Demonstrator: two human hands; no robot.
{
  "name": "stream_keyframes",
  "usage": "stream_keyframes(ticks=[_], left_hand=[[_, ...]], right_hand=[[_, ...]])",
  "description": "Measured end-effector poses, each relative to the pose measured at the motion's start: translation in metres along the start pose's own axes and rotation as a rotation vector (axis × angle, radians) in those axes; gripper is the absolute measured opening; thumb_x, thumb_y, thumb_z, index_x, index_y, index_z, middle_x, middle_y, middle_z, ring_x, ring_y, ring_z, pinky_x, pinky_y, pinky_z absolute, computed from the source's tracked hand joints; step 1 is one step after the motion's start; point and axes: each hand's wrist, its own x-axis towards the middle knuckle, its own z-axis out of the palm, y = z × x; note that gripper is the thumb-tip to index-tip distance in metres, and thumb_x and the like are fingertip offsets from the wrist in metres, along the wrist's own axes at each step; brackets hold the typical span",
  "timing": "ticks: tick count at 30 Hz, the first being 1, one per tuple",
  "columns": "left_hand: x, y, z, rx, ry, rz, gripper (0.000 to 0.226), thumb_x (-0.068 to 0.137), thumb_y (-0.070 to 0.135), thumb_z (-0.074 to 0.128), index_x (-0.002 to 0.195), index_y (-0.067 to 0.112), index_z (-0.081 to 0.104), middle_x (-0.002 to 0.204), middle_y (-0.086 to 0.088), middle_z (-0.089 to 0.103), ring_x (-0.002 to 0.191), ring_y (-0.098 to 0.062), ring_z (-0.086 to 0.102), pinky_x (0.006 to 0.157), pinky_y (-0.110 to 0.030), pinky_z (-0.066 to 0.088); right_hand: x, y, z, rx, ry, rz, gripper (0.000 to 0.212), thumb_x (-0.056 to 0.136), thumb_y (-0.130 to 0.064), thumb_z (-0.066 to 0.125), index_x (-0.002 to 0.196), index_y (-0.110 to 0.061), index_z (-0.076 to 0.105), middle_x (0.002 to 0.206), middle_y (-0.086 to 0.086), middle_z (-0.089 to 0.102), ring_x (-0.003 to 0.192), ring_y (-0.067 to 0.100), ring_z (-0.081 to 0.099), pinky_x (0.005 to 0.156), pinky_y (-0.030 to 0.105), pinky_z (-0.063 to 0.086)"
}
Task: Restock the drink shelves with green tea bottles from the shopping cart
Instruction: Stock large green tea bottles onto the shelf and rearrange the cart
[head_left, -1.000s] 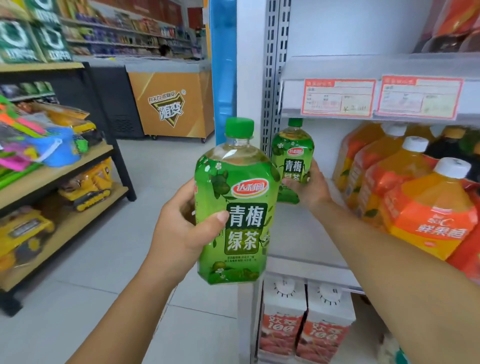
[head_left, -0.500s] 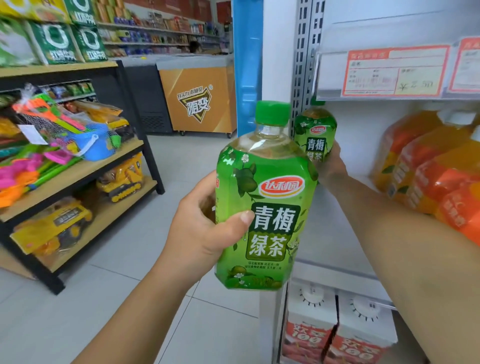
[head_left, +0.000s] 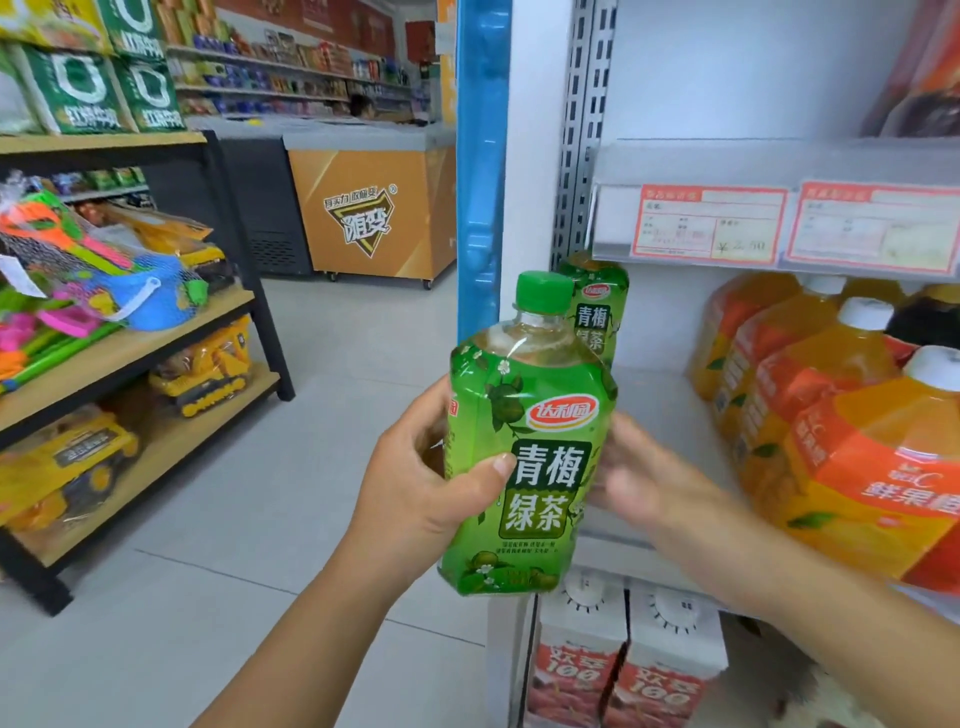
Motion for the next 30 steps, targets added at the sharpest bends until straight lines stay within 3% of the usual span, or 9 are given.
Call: stream_keyframes(ticks=[2,6,11,14,16,19,22,26,30], left_hand=[[-0.002,-0.003,0.007,-0.006,-0.030,-0.010,0.039,0.063,0.031,0.072,0.102,0.025,0.067,0.094,0.006,0.076,0.085,-0.008,0.071,0.069,-0.021,0.055],[-0.002,0.004,0.019,0.183,-0.191,0.018,0.055,0.068,0.037,0.074,0.121,0.034,0.060,0.118,0.011,0.066,0.112,-0.008,0.062,0.092,-0.023,0.049],[0.034,0.002,0.005,0.658,0.259,0.318,0.070,0.081,0.052,0.061,0.143,0.025,0.039,0.135,0.009,0.042,0.128,-0.010,0.042,0.108,-0.024,0.036],[0.050,-0.024,0.020,0.703,0.200,0.272,0.095,0.082,0.052,0.063,0.155,0.019,0.012,0.159,0.000,0.022,0.146,-0.009,0.017,0.119,-0.018,0.014],[0.056,-0.039,0.031,0.665,0.197,0.241,0.099,0.083,0.046,0.066,0.155,0.018,0.003,0.161,-0.002,0.016,0.146,-0.004,0.011,0.114,-0.008,0.005],[0.063,-0.053,0.036,0.612,0.237,0.340,0.084,0.087,0.034,0.057,0.153,0.011,0.012,0.159,-0.010,0.021,0.147,-0.015,0.019,0.117,-0.014,0.011],[0.065,-0.059,0.037,0.617,0.256,0.401,0.074,0.087,0.027,0.054,0.150,0.003,0.023,0.154,-0.021,0.028,0.144,-0.028,0.027,0.117,-0.018,0.016],[0.064,-0.060,0.038,0.626,0.263,0.381,0.074,0.087,0.028,0.053,0.150,0.003,0.023,0.153,-0.022,0.029,0.144,-0.027,0.026,0.118,-0.019,0.018],[0.063,-0.060,0.039,0.623,0.260,0.372,0.074,0.088,0.030,0.052,0.151,0.005,0.021,0.154,-0.020,0.028,0.145,-0.024,0.024,0.118,-0.016,0.015]], right_hand=[[-0.017,-0.006,0.005,-0.148,-0.033,-0.005,0.092,0.064,-0.035,0.087,0.140,-0.034,0.036,0.133,-0.016,0.057,0.122,0.005,0.054,0.094,0.024,0.048],[-0.031,-0.018,-0.010,-0.264,0.270,-0.054,0.074,0.050,-0.020,0.089,0.116,-0.032,0.058,0.109,-0.012,0.071,0.102,0.006,0.065,0.081,0.023,0.052],[-0.036,-0.016,-0.043,-0.360,0.499,-0.095,0.080,0.050,-0.026,0.093,0.120,-0.034,0.055,0.114,-0.008,0.069,0.106,0.009,0.064,0.093,0.033,0.050],[-0.023,-0.001,-0.057,-0.415,0.582,-0.050,0.080,0.058,-0.008,0.087,0.128,-0.024,0.051,0.110,-0.012,0.067,0.098,-0.006,0.062,0.087,0.015,0.049],[-0.014,0.012,-0.067,-0.431,0.608,-0.023,0.076,0.063,-0.008,0.086,0.129,-0.025,0.050,0.111,-0.013,0.066,0.101,-0.005,0.061,0.089,0.018,0.050],[0.000,0.031,-0.082,-0.390,0.643,0.000,0.071,0.067,-0.008,0.083,0.128,-0.025,0.050,0.115,-0.008,0.066,0.111,0.011,0.059,0.099,0.042,0.048],[0.019,0.043,-0.092,-0.341,0.667,-0.008,0.071,0.072,-0.011,0.081,0.132,-0.022,0.045,0.120,-0.007,0.063,0.117,0.016,0.056,0.103,0.047,0.044],[0.038,0.057,-0.094,-0.307,0.785,-0.036,0.079,0.077,-0.010,0.077,0.139,-0.019,0.027,0.135,-0.001,0.050,0.124,0.014,0.048,0.107,0.039,0.041],[0.050,0.077,-0.090,-0.372,0.944,-0.083,0.069,0.083,-0.019,0.072,0.137,-0.027,0.031,0.135,-0.004,0.050,0.123,0.011,0.047,0.098,0.030,0.044]])
